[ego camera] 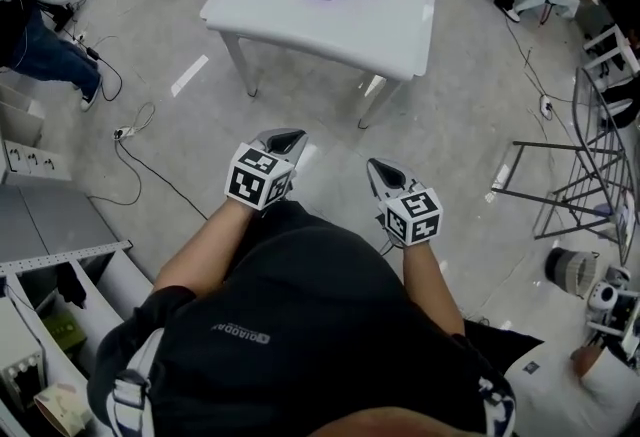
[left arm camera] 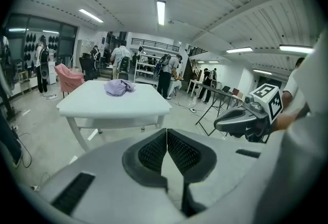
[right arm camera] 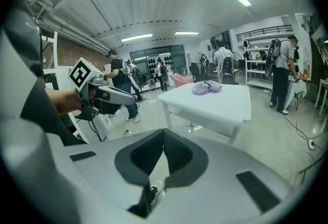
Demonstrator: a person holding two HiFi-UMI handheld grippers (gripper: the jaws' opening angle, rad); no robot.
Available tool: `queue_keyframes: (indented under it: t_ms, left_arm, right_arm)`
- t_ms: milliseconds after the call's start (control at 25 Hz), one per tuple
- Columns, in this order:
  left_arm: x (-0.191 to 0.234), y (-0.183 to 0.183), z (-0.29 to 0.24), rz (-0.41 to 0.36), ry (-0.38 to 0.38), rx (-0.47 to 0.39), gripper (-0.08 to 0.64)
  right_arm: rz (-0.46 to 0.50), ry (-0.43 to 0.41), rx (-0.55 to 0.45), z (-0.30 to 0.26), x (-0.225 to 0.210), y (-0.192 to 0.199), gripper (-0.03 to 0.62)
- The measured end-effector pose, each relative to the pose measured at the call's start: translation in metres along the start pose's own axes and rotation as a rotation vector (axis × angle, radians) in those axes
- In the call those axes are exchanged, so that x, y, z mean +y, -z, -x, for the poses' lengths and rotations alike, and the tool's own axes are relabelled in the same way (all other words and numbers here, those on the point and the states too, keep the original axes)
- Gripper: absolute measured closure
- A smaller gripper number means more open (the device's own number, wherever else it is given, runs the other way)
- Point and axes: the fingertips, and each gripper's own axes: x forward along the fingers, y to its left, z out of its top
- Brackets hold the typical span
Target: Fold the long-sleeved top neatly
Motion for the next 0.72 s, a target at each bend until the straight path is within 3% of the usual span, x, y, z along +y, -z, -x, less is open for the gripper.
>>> queue_keyframes:
  t_ms: [720]
  left_arm:
    - [0.137, -0.063, -0.019, -0.034, 0.048, -0.037, 0.555]
  right_arm:
    - [0.033, 0.029, 0.02, -0.124, -0.003, -0.085, 0.588]
